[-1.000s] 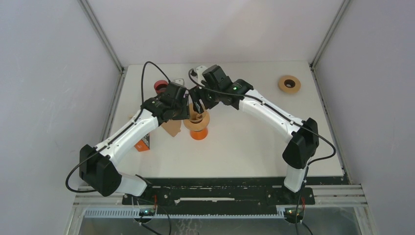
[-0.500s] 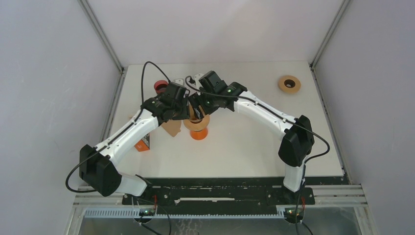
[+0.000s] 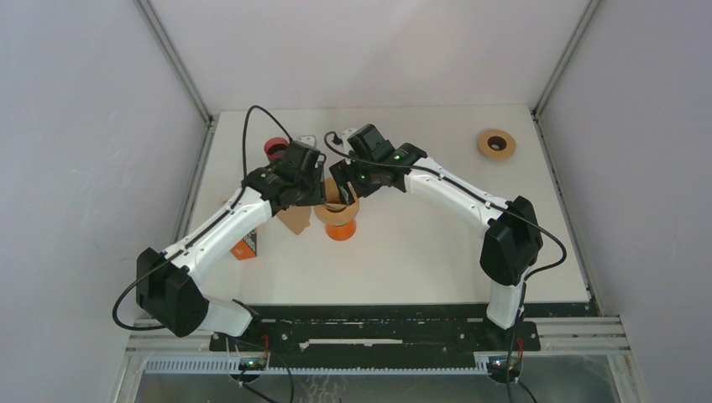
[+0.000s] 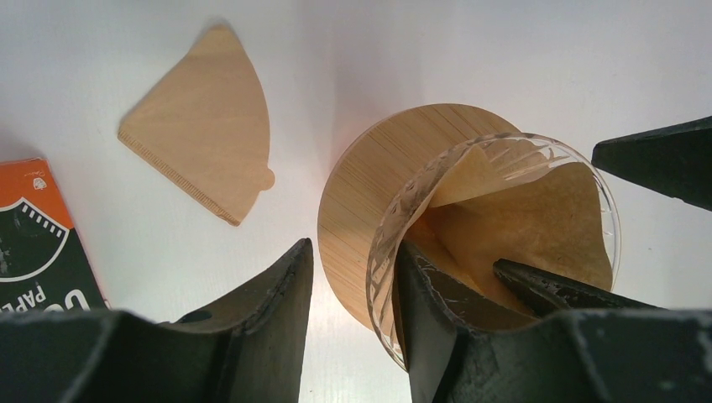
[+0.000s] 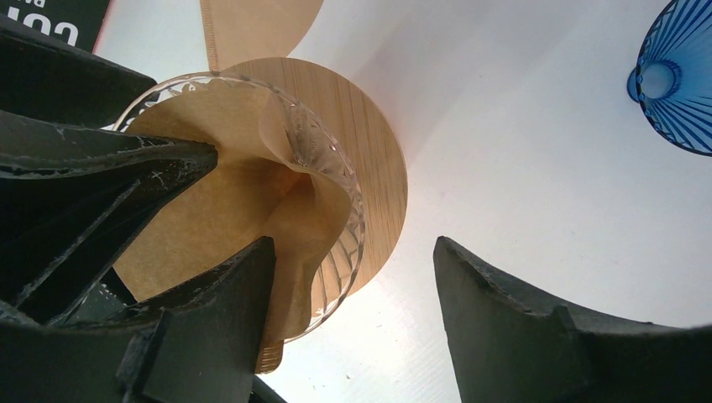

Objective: Place the coffee filter in the dripper
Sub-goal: Place the coffee filter in the coffee dripper.

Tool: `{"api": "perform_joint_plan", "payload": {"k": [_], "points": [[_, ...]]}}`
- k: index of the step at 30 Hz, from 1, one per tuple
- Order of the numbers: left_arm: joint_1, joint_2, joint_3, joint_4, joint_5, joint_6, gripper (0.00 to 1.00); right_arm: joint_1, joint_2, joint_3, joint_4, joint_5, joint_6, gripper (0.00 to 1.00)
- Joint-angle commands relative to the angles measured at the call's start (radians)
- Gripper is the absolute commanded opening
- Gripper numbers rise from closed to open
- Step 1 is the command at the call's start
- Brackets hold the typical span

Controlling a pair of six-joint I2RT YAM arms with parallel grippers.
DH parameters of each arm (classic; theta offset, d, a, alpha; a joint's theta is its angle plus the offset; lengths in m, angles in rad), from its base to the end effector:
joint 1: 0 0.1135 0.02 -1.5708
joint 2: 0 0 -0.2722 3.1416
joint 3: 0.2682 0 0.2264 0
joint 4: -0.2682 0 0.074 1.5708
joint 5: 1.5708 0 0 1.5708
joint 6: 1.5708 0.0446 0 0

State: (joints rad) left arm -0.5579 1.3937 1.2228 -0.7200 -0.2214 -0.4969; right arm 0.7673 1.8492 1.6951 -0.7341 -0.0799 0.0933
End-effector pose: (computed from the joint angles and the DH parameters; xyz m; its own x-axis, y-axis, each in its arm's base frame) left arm 0.2353 -0.1353 0.3121 -0.7703 -0.0675 -0.6341 0.0366 0.9881 -0.1496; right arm 0.2815 0.2764 0.3091 -0.6239 -0.4727 -0.6223 -0.6730 0.7298 0.1204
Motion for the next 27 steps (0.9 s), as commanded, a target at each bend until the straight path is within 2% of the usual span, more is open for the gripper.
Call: {"api": "perform_joint_plan", "payload": {"k": [1,11,27], "points": [[0.006,-0.02,0.006,-0.004,-0.021,0.013,0.46,-0.003,-0.028,-0.009,-0.013,0.026,-0.016,0.77],[0.006,-0.035,0.002,-0.004,-0.023,0.009,0.47,0.001,-0.011,0.015,-0.024,0.022,-0.011,0.77],[0.006,-0.028,0.042,0.053,0.01,-0.002,0.58,0.007,-0.004,0.047,-0.029,0.012,-0.011,0.77]]}}
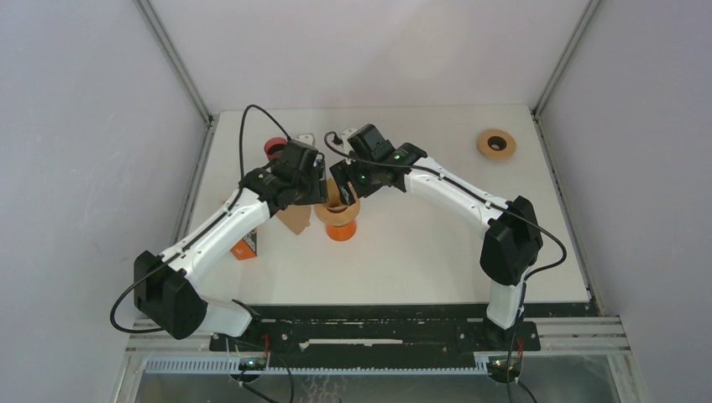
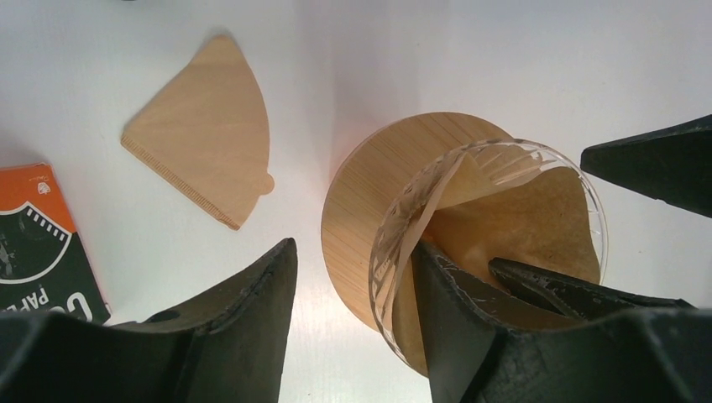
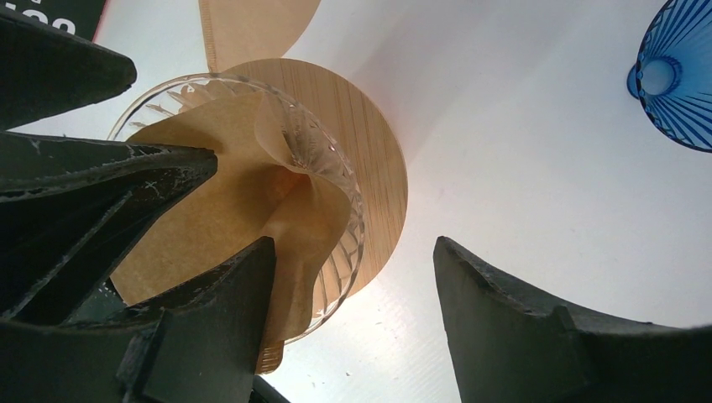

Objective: Place the coffee filter in the dripper
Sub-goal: Place the coffee filter in the coffee dripper.

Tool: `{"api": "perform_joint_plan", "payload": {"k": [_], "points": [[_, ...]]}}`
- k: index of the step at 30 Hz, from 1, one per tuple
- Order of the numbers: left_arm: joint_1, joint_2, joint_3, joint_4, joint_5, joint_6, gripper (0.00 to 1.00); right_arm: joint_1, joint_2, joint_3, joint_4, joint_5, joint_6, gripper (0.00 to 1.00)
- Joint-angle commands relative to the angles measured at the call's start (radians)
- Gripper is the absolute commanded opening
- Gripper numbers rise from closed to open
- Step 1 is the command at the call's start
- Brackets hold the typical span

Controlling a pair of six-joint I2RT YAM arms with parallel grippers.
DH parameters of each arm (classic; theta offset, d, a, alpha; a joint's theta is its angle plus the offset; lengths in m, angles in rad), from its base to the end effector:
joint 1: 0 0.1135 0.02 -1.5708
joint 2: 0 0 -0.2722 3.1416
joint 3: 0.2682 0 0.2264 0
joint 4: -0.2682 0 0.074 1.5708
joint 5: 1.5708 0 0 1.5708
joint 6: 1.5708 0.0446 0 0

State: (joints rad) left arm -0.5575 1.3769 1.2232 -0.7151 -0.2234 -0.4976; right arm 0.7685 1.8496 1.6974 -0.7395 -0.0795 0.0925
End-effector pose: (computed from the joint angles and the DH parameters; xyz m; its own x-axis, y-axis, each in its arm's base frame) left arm 0.2329 -0.1336 0.3168 -0.7577 -0.0761 -0.6482 0.0374 0.9865 -0.1596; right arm 0.2809 0.2765 0.3092 -0.6244 -0.4755 -0.6197 -0.6739 0.7291 0.1195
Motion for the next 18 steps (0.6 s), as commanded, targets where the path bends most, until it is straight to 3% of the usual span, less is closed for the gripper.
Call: {"api": "perform_joint_plan", "payload": {"k": [1,9,18], "points": [[0.005,-0.005,0.046,0.049,0.012,0.001,0.59,0.006,-0.002,0.046,-0.024,0.011,-0.011,0.77],[0.012,0.021,0.07,0.064,0.02,0.014,0.63,0.006,0.004,0.054,-0.031,0.009,-0.011,0.77],[0.046,0.022,0.017,0.05,0.004,-0.005,0.58,0.006,0.009,0.054,-0.032,0.008,-0.011,0.77]]}}
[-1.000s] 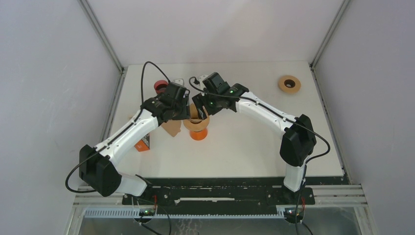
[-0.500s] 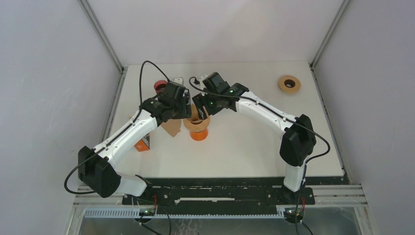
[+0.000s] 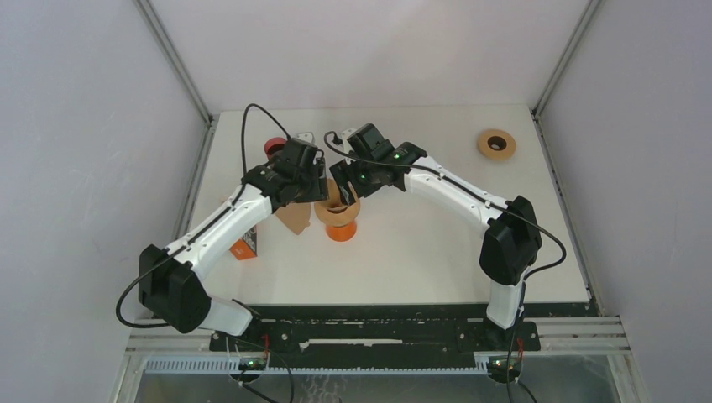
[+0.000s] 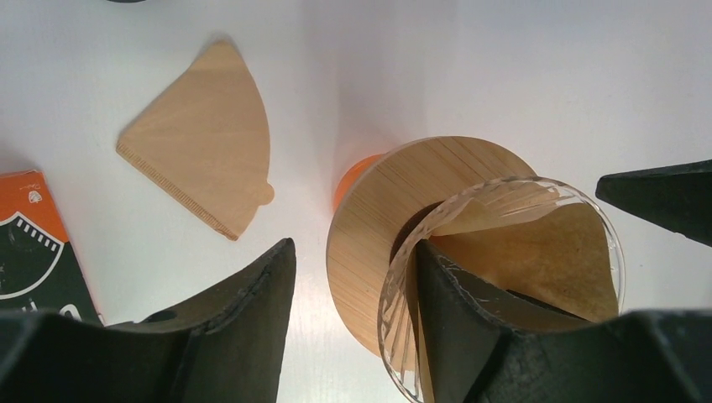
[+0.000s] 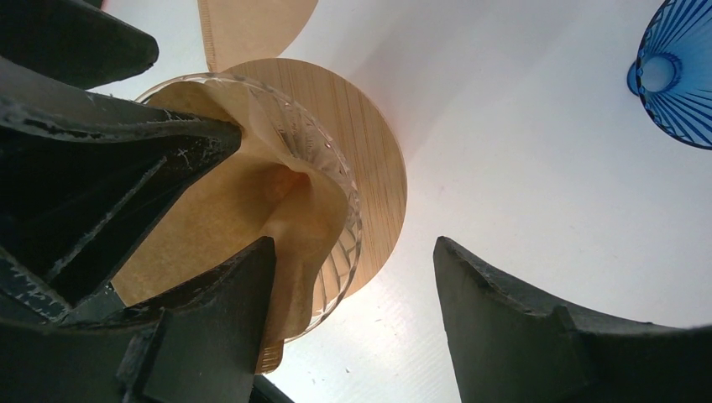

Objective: Place the coffee filter in the dripper
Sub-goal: Place the coffee filter in the coffee dripper.

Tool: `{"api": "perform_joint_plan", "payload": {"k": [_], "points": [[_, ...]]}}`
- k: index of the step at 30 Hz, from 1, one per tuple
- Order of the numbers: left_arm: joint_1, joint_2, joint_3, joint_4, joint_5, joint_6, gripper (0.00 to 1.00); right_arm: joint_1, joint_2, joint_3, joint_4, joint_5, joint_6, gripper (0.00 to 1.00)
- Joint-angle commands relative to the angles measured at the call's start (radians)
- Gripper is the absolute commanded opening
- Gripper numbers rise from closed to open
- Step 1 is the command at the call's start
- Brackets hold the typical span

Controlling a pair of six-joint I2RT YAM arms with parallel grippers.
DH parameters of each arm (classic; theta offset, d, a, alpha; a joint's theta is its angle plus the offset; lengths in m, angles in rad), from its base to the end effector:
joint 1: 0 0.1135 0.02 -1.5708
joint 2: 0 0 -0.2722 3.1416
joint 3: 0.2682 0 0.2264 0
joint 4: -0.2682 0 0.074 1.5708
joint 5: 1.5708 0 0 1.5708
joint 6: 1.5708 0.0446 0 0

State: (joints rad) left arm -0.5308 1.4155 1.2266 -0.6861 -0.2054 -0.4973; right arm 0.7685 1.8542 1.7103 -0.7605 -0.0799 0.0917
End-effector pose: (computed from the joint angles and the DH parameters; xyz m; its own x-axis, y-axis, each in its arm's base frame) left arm 0.2452 -0.1334 0.3100 -0.7644 -0.0928 -0.6380 0.0207 0.9855 -0.1682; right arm 0.2808 0.2764 0.3098 -0.6295 -0.4816 -0.6098 -0.6735 0.7295 0.1191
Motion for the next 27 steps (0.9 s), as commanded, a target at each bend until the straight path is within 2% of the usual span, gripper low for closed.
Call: {"api": "perform_joint_plan", "payload": {"k": [1,27], "points": [[0.021,-0.016,0.011,0.019,-0.017,-0.007,0.58,0.006,0.006,0.041,-0.011,0.008,-0.01,0.77],[0.019,-0.063,-0.001,0.016,0.021,0.007,0.58,0.016,-0.027,0.086,0.015,-0.007,-0.004,0.77]]}}
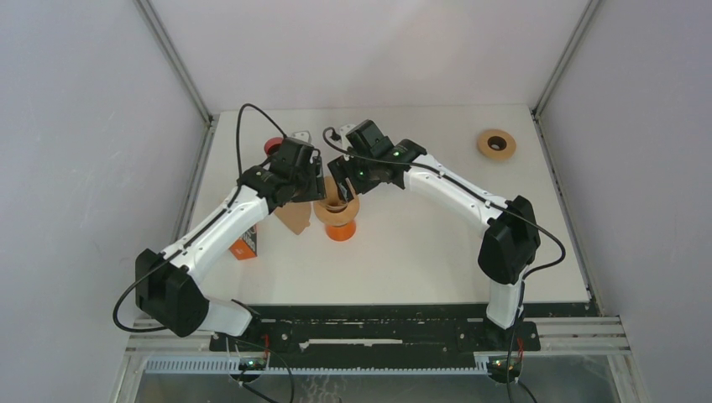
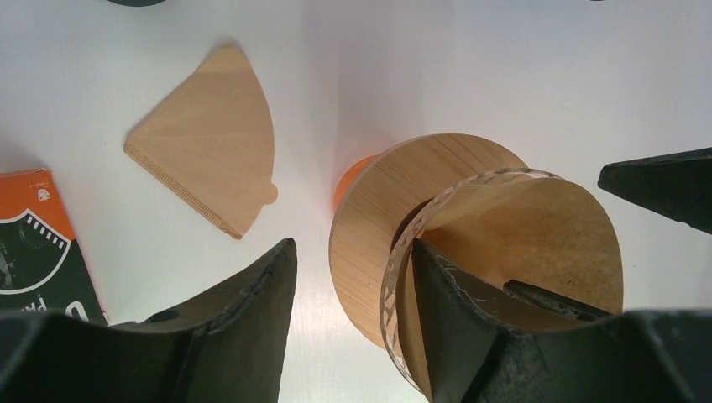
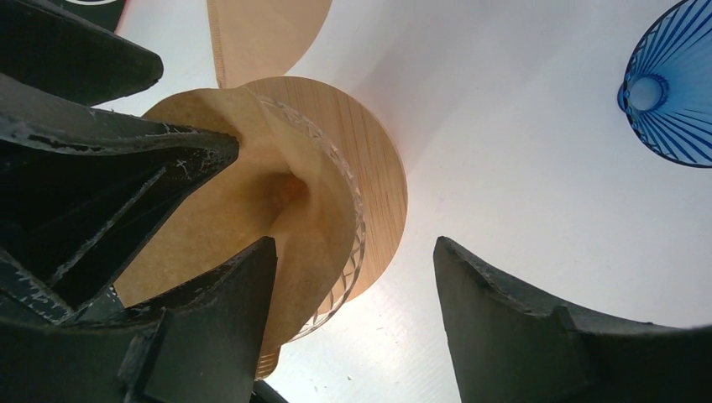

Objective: Place the coffee filter in the dripper
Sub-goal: Place the coffee filter in the coffee dripper.

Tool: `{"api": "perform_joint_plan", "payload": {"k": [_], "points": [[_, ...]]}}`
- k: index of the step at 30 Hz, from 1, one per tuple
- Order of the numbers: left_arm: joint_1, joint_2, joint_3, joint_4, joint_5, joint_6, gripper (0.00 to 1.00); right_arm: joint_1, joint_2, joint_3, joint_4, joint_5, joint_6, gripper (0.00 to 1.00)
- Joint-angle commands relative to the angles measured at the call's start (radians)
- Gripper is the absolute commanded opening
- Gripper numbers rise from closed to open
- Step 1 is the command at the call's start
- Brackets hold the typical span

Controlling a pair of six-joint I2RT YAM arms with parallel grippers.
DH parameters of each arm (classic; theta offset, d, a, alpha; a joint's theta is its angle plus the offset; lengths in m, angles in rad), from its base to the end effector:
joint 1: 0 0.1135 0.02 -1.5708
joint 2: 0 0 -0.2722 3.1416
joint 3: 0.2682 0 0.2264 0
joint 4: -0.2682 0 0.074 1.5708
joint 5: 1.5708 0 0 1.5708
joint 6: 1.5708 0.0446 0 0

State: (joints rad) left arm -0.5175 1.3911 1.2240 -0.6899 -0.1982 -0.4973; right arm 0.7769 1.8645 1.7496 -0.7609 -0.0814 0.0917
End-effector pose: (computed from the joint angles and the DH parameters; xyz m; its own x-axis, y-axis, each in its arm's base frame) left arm 0.2422 -0.1278 0.3152 -0.7553 -0.1082 -0.6464 0.0144 0.9833 -0.1815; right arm 0.2816 0.2819 0.3176 -0.6128 -0.4745 -0.6320 -0.6826 0.7207 0.1208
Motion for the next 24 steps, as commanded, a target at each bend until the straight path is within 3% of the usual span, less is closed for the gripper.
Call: {"api": "perform_joint_plan", "payload": {"k": [1,24], "points": [[0.007,-0.038,0.004,0.019,0.016,0.008,0.58,0.008,-0.039,0.048,0.017,-0.007,-0.004,0.77],[0.005,-0.057,0.014,0.037,0.051,0.002,0.61,0.012,-0.07,0.053,0.051,-0.03,-0.01,0.77]]}}
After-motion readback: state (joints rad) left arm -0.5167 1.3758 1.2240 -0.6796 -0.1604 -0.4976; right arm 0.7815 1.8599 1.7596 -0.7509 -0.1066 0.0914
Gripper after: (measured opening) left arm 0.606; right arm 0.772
